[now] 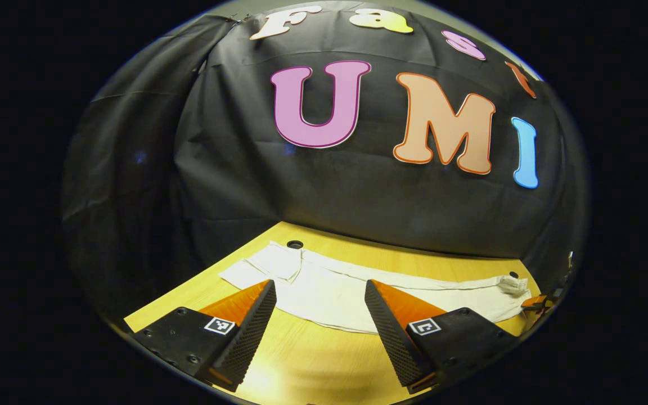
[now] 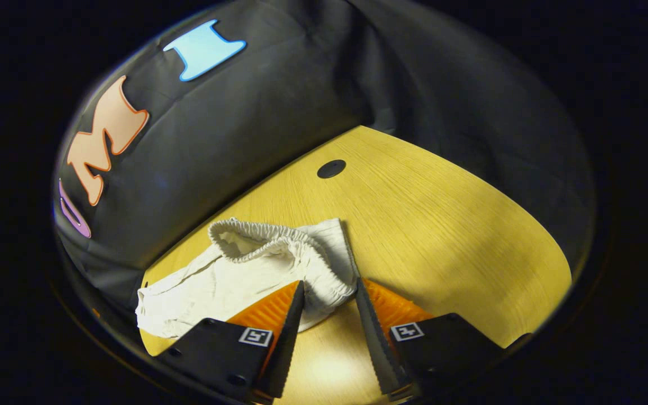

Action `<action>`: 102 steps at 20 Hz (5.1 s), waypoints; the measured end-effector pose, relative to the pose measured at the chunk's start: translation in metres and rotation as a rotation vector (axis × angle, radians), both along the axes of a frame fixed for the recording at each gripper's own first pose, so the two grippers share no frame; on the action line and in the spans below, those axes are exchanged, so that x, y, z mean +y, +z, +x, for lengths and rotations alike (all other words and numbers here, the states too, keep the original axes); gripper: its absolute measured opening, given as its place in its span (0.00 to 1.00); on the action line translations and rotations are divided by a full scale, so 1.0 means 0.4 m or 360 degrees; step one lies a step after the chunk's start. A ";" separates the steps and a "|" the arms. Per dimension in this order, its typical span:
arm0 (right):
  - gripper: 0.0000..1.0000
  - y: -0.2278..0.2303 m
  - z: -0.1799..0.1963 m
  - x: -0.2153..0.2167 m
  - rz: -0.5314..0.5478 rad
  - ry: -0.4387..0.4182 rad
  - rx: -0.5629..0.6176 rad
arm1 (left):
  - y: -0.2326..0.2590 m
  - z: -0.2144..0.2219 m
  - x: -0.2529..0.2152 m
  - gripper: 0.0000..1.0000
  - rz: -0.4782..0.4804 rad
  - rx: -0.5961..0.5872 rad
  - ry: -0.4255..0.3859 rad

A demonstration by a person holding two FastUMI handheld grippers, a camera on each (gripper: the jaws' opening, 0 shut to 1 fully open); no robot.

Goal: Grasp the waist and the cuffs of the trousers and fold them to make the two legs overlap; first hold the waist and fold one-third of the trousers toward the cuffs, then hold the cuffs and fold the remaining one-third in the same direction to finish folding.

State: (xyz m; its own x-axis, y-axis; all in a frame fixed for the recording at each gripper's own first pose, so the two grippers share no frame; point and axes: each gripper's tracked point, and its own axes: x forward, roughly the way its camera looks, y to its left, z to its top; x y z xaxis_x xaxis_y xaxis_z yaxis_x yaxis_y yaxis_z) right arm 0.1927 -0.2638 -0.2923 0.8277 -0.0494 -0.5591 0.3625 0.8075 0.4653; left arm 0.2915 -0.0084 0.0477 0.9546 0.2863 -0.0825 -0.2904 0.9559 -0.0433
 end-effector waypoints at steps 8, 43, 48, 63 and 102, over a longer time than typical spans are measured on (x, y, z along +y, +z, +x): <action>0.15 0.038 0.001 0.005 0.0025 -0.0044 -0.0045 | 0.002 0.008 -0.021 0.96 0.0020 0.0004 -0.0054; 0.06 0.205 0.039 1.013 -0.0285 0.0754 -0.0408 | -0.099 0.090 0.425 0.95 -0.0136 0.0109 -0.0358; 0.15 0.155 0.025 1.065 -0.0234 0.0873 -0.0402 | -0.138 0.114 0.457 0.96 -0.0169 0.0127 -0.0335; 0.96 0.306 -0.070 0.988 -0.0505 0.0855 -0.0564 | -0.246 0.267 0.605 0.95 -0.0058 0.0217 -0.0217; 0.96 0.377 -0.279 0.577 -0.0689 0.0324 -0.0381 | -0.169 0.334 0.475 0.00 -0.0408 0.0237 -0.0426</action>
State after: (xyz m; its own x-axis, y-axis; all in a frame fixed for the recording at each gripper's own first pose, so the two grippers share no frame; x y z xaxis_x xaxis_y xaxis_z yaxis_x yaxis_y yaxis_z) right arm 0.0810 -0.0331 -0.1415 0.9465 -0.0585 -0.3173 0.1027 0.9869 0.1244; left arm 0.4250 0.1814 -0.0201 0.9649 -0.0188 -0.2620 -0.0536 0.9623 -0.2667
